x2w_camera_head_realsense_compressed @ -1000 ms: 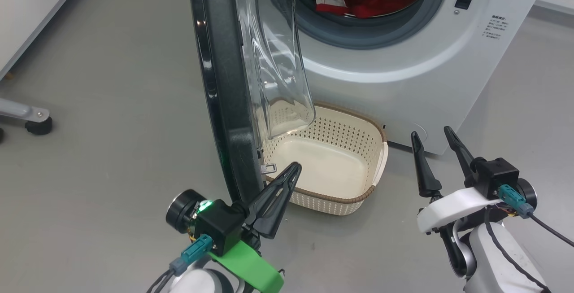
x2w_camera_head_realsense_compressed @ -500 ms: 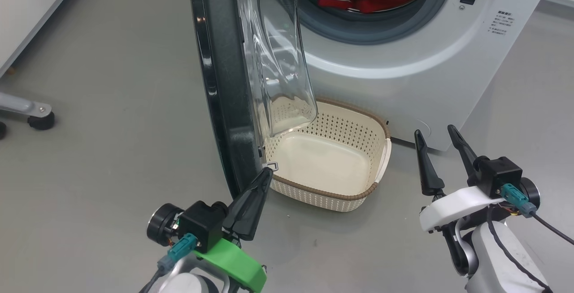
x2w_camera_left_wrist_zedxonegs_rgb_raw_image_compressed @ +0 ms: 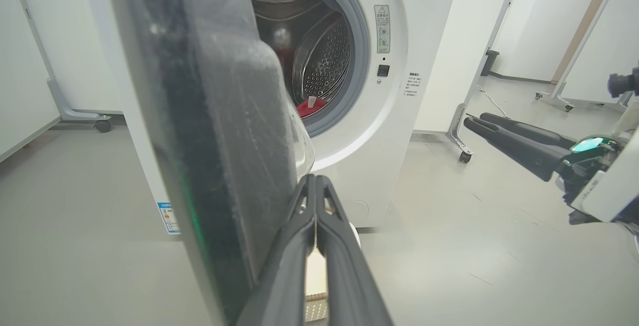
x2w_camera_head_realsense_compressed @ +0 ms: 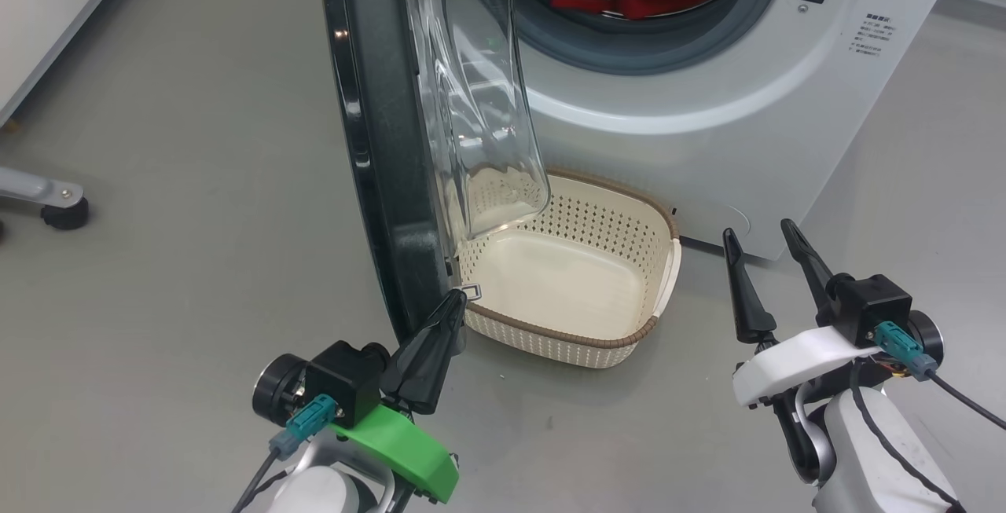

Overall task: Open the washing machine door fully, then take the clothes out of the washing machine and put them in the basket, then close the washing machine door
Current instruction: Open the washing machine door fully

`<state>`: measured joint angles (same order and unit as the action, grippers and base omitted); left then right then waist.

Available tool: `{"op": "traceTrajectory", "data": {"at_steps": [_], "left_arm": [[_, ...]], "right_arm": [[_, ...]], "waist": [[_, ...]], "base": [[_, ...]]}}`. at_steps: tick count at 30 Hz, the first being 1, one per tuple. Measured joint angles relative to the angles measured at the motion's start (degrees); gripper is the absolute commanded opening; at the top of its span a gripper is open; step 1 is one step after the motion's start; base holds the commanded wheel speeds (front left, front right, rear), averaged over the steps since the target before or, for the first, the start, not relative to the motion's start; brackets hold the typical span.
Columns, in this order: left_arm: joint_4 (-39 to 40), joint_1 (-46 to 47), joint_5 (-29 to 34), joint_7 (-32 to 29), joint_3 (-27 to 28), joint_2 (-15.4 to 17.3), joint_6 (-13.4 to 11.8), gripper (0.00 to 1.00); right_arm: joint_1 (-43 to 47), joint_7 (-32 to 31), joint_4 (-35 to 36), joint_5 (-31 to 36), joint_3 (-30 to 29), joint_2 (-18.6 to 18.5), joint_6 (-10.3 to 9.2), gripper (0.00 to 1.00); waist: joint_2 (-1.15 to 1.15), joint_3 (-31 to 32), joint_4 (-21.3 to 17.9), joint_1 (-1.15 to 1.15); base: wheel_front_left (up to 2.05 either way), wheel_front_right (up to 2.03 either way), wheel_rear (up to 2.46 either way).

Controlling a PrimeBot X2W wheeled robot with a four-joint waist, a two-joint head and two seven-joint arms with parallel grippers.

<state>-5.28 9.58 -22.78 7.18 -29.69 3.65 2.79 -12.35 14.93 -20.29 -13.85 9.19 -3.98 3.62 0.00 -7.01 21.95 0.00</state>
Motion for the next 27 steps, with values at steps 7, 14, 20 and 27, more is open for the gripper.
{"op": "traceTrajectory", "data": {"at_steps": [7,14,20,27], "left_arm": [[-1.64,1.30,-0.80,0.52,0.27,-0.33,0.04,0.00],[-3.36,1.58,-1.01,1.09,1.42,-0.70,0.02,0.00],[-4.71,1.57,-1.41,1.81,2.34,-0.70,-0.57,0.00],[-5.93,1.51,-1.52,2.55,4.80,-0.25,-2.05,0.00]], "right_arm": [[-0.01,0.00,-0.19,0.31,-0.45,0.22,0.36,1.00],[-0.01,0.00,-0.30,0.41,-0.97,0.29,0.46,1.00],[-0.01,0.00,-0.34,0.69,-1.35,0.38,0.83,1.00],[-0.01,0.00,-0.33,0.90,-1.65,0.44,0.86,1.00]], "waist": [[0.00,0.00,-0.35,0.00],[0.00,0.10,-0.37,0.00],[0.00,0.29,0.03,0.00],[0.00,0.24,0.54,0.00]], "base": [[0.00,0.00,0.00],[0.00,0.00,0.00],[0.00,0.00,0.00],[0.00,0.00,0.00]]}}
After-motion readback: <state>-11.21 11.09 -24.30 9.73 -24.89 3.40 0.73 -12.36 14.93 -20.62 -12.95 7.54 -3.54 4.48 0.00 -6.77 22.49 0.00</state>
